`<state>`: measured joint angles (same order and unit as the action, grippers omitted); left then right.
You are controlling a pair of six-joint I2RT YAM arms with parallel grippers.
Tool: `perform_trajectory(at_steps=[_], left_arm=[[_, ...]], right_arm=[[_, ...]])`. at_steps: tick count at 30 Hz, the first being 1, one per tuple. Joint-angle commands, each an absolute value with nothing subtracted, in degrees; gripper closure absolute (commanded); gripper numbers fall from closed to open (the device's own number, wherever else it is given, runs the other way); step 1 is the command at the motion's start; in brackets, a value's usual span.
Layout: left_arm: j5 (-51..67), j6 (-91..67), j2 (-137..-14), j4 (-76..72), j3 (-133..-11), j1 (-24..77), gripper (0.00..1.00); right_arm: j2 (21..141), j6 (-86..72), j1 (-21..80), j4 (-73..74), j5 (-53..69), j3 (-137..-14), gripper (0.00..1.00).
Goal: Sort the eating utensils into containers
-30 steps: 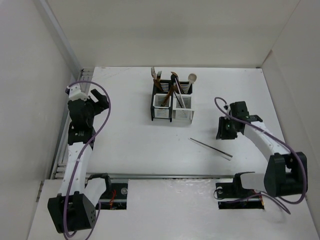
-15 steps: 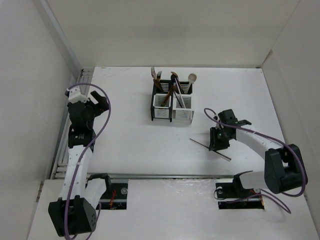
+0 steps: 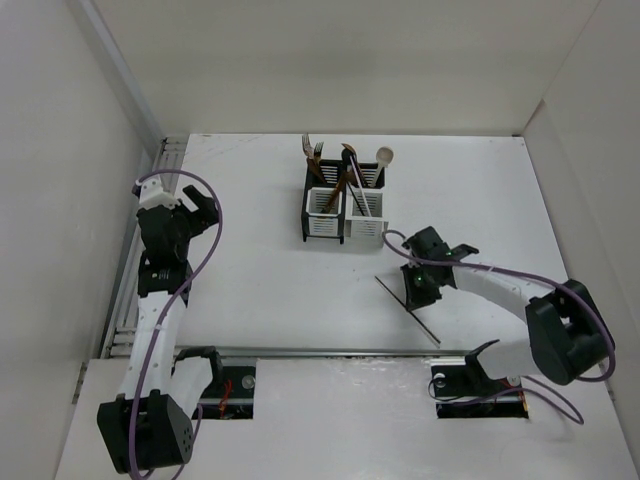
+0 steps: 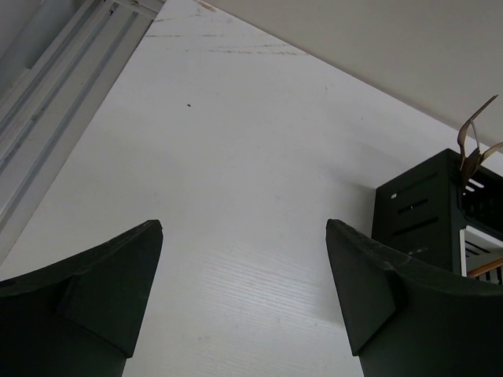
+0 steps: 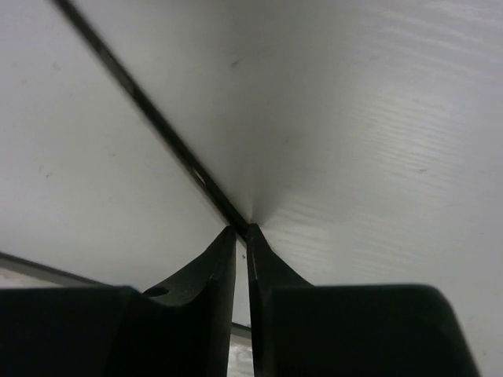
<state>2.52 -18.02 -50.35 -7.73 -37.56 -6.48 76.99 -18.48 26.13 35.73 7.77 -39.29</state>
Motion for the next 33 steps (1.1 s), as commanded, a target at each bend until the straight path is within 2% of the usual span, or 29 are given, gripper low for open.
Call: perform_trajectory(at_steps=[1, 6, 10, 18, 20, 28, 31, 33], left_arm=[[2.20, -18.63, -49.13, -9.76, -37.09, -6.33, 0.17], [2.20, -18.63, -48.60, -9.76, -37.09, -6.33, 0.17], [2.20, -18.63, -48.60, -9.76, -36.57, -6.33, 0.17], [2.20, -18.63, -48.60, -9.76, -36.56, -6.33, 0.17], [2.20, -18.63, -48.60, -9.76, -36.56, -6.33, 0.17], [2.20, -18.63, -48.60, -9.76, -36.56, -6.33, 0.17], [1.67, -18.63, -48.60, -9.23, -36.56, -6.33, 0.17], [1.67, -18.63, -48.60, -9.23, -36.56, -6.33, 0.17]], right_arm=[[79.62, -20.65, 30.40, 33.75, 6.77, -40.59, 0.86], [81.29, -18.98, 37.69, 31.46, 6.77, -43.94, 0.88], [81.83, -18.98, 38.32, 32.60, 4.40, -44.47, 0.88], [83.49, -19.51, 39.64, 37.08, -2.99, -46.05, 0.75], [84.11, -19.51, 41.04, 38.14, -5.00, -46.58, 0.75], [88.15, -20.57, 42.97, 40.69, -3.26, -47.11, 0.66], [88.15, -20.57, 43.68, 40.61, 0.35, -45.89, 0.66], [87.54, -21.27, 43.68, 39.21, 0.35, -44.48, 0.73]])
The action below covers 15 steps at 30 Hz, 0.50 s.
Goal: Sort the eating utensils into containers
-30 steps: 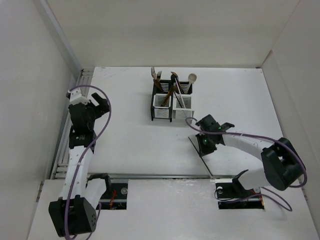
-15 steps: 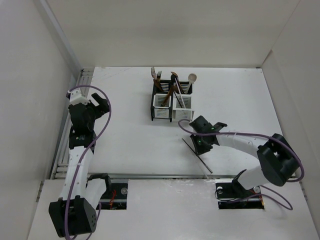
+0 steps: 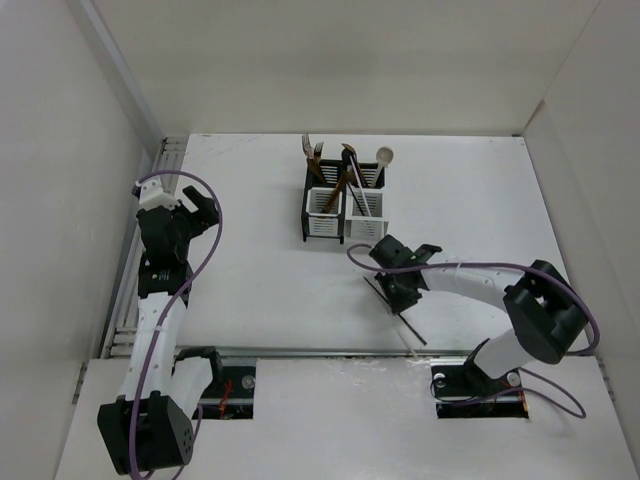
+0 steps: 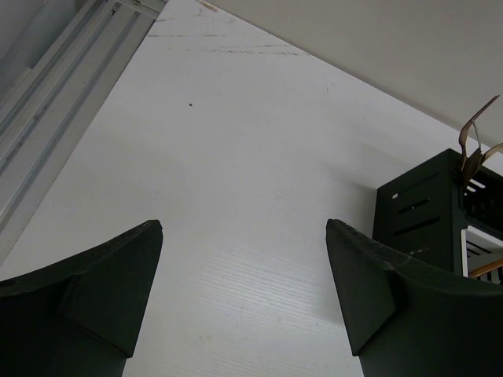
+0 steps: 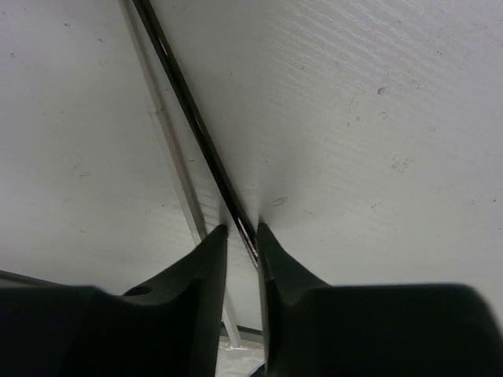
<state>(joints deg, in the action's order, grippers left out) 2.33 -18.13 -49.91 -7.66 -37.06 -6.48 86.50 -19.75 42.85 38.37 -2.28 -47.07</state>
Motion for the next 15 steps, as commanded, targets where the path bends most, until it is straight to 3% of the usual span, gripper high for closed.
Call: perform_trajectory(at_steps=[1, 6, 15], left_arm=[[1.67, -18.63, -48.60, -9.23, -36.56, -6.33, 0.17], [1.67, -18.63, -48.60, -9.23, -36.56, -6.33, 0.16], [1.14, -18.63, -48.60, -8.70, -36.56, -6.33, 0.16]], right_arm=[[87.02, -21.27, 43.68, 39.20, -0.43, -44.47, 0.78], [88.77, -22.32, 43.68, 39.20, -2.80, -45.70, 1.00], [81.84, -18.47, 45.87, 42.89, -13.79, -54.65, 1.00]])
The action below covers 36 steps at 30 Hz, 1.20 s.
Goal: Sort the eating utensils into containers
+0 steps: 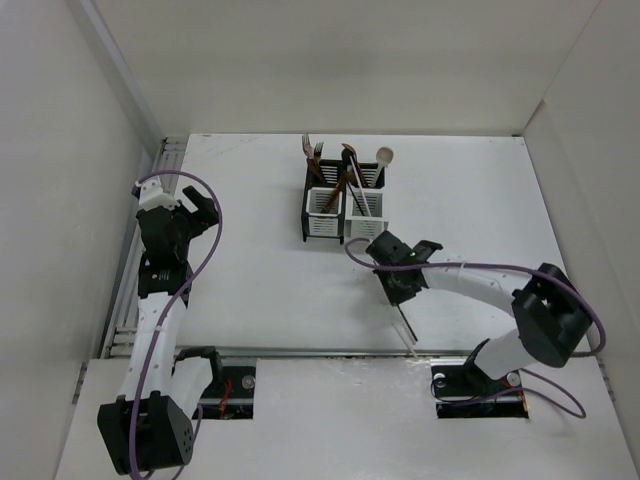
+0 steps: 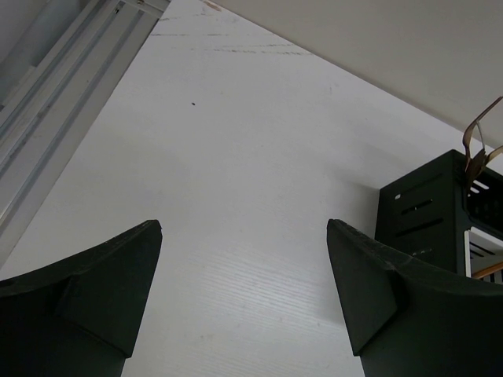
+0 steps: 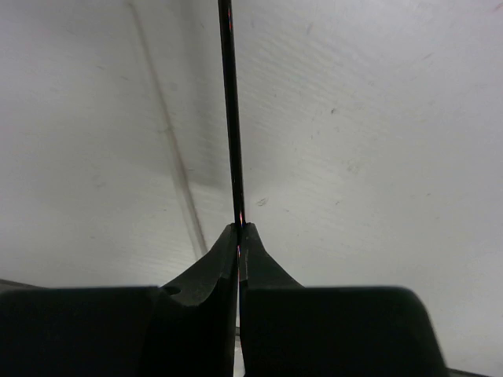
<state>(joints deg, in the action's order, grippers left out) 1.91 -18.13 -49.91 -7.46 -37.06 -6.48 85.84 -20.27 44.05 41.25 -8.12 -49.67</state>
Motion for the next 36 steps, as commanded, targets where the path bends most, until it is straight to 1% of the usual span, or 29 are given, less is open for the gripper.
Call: perform_trajectory(at_steps=[1, 6, 9, 10, 12, 14, 17, 18, 20, 21, 25, 28, 29, 31, 33, 36], left_arm=[[1.14, -18.63, -48.60, -8.70, -36.56, -6.33, 0.16], [1.14, -18.63, -48.60, -9.22, -36.56, -6.33, 0.16], [1.14, -18.63, -48.60, -9.23, -36.56, -6.33, 0.16], [1.14, -18.63, -49.13, -9.23, -36.56, -6.33, 0.16], [1.14, -18.63, -49.13, -9.23, -37.08, -6.33, 0.16], [1.14, -18.63, -49.13, -9.23, -37.09, -6.33, 0.16], [1.14, -18.63, -49.65, -9.23, -37.61, -6.33, 0.16], [1.14, -18.63, -49.66, -9.23, -37.62, -6.33, 0.16], [1.14, -18.63, -50.18, -9.23, -38.23, -6.33, 0.16], [1.14, -18.63, -50.19, -8.71, -38.93, -6.85, 0.16], [0.62, -17.40, -50.19, -7.48, -40.17, -7.99, 0.16], [0.62, -16.88, -51.41, -6.77, -41.39, -8.70, 0.16], [0.62, -16.27, -51.42, -6.77, -42.01, -9.31, 0.16], [0.62, -16.26, -52.11, -6.24, -42.62, -9.84, 0.16], [0.62, -16.26, -52.73, -5.71, -43.33, -10.54, 0.16], [1.14, -16.26, -54.05, -5.71, -44.65, -11.60, 0.16]], right_arm=[[79.39, -16.54, 46.40, 42.89, -14.41, -55.28, 1.00], [73.57, -10.47, 49.64, 42.89, -13.80, -57.38, 1.00], [71.46, -4.68, 50.71, 42.89, -12.23, -61.07, 1.00], [70.76, -2.83, 51.50, 41.67, -10.48, -64.04, 1.00], [69.35, 1.21, 51.50, 36.49, -8.53, -67.57, 1.00], [68.55, 2.72, 51.50, 31.84, -9.74, -72.91, 1.00], [68.55, 7.55, 51.50, 17.10, -13.96, -73.75, 1.00], [69.42, 9.04, 50.81, 7.48, -15.11, -72.70, 1.00], [71.36, 11.77, 48.88, -0.67, -15.12, -71.37, 1.00], [72.76, 11.78, 46.26, -3.23, -14.25, -71.37, 1.00], [80.31, 14.06, 41.05, -13.94, -11.52, -72.25, 1.00], [82.78, 14.77, 37.55, -19.32, -8.88, -70.06, 1.00], [84.10, 14.77, 36.75, -23.34, -8.88, -69.35, 1.00], [85.51, 14.16, 34.82, -26.09, -6.95, -68.64, 1.00], [86.75, 13.54, 34.28, -26.10, -5.28, -68.64, 1.00], [87.36, 9.95, 33.14, -26.10, -4.22, -65.49, 1.00]])
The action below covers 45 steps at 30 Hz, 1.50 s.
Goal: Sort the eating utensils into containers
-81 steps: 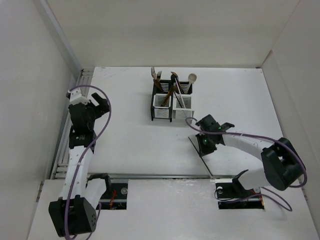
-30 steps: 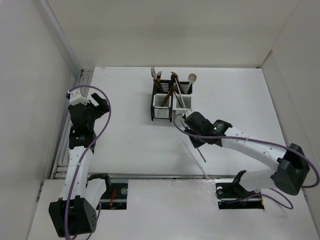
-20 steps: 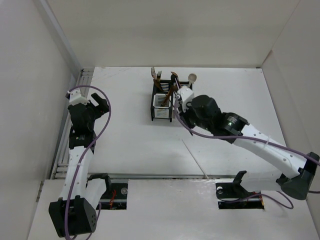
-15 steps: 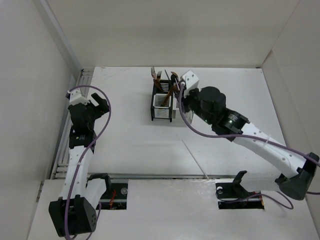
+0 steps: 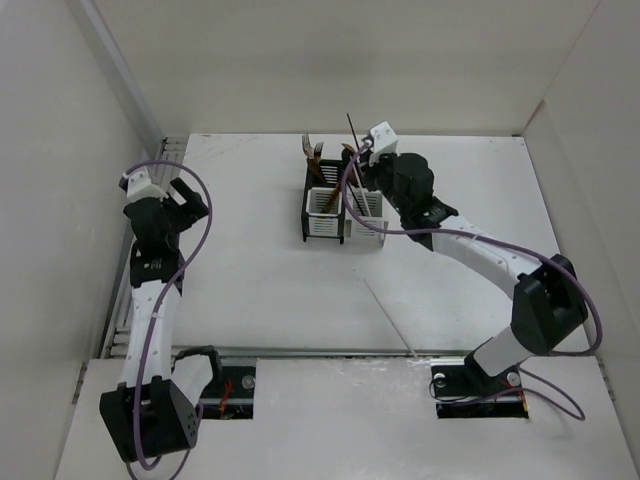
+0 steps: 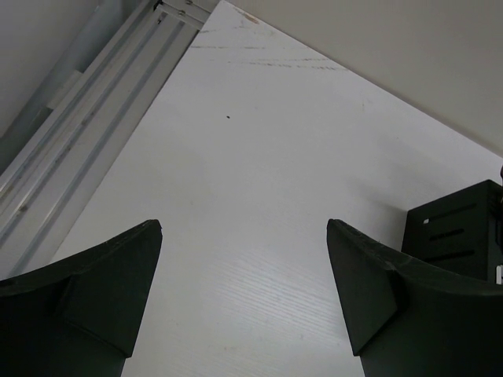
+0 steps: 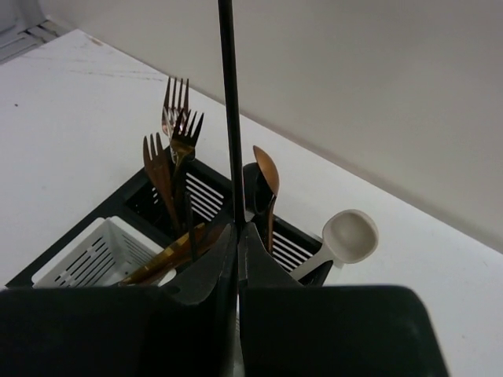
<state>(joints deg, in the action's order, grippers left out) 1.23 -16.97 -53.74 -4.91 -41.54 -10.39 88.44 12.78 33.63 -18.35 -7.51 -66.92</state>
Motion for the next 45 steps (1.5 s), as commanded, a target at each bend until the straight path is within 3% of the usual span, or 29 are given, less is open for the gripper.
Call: perform_trajectory(at_steps=[1, 9, 17, 18, 20, 21, 23, 27, 31, 38, 45], left_arm=[[1.66, -16.26, -54.66, -5.71, -45.17, -11.60, 0.16], [3.43, -17.31, -56.78, -6.24, -45.70, -12.13, 0.17], [3.96, -17.31, -56.78, -6.24, -46.23, -12.13, 0.17], [3.96, -17.31, -56.78, -6.24, -46.23, -12.13, 0.17], [3.96, -17.31, -56.78, -6.24, -45.71, -12.13, 0.17], [3.96, -17.31, -56.26, -6.24, -45.70, -12.13, 0.17], [4.57, -17.31, -56.25, -6.24, -45.70, -12.13, 0.17], [5.10, -17.84, -55.11, -6.77, -44.57, -11.52, 0.17], [5.10, -18.37, -53.97, -7.38, -44.03, -10.99, 0.17], [4.57, -18.90, -51.77, -7.91, -40.61, -9.76, 0.17], [4.57, -19.42, -49.75, -7.38, -38.94, -7.56, 0.17]], right_arm=[[87.36, 8.89, 33.13, -26.80, -4.22, -64.35, 1.00], [86.13, 1.93, 33.13, -33.83, -4.75, -51.96, 1.00], [87.89, 3.60, 32.61, -34.81, -2.12, -51.42, 1.00], [87.28, 3.60, 32.09, -34.28, -1.59, -50.89, 0.82], [86.23, 3.60, 32.08, -32.97, -0.53, -50.89, 0.59], [84.74, 4.13, 32.08, -31.57, -0.53, -50.89, 0.51], [82.72, 4.91, 32.08, -29.98, -0.53, -50.89, 0.49], [75.60, 7.55, 32.08, -23.14, -2.72, -51.41, 0.46], [67.61, 5.99, 33.93, 0.78, -8.34, -55.71, 0.35], [68.46, -12.46, 42.70, 36.25, -9.58, -53.96, 0.35], [76.20, -19.60, 43.86, 43.15, -5.72, -51.34, 0.35]])
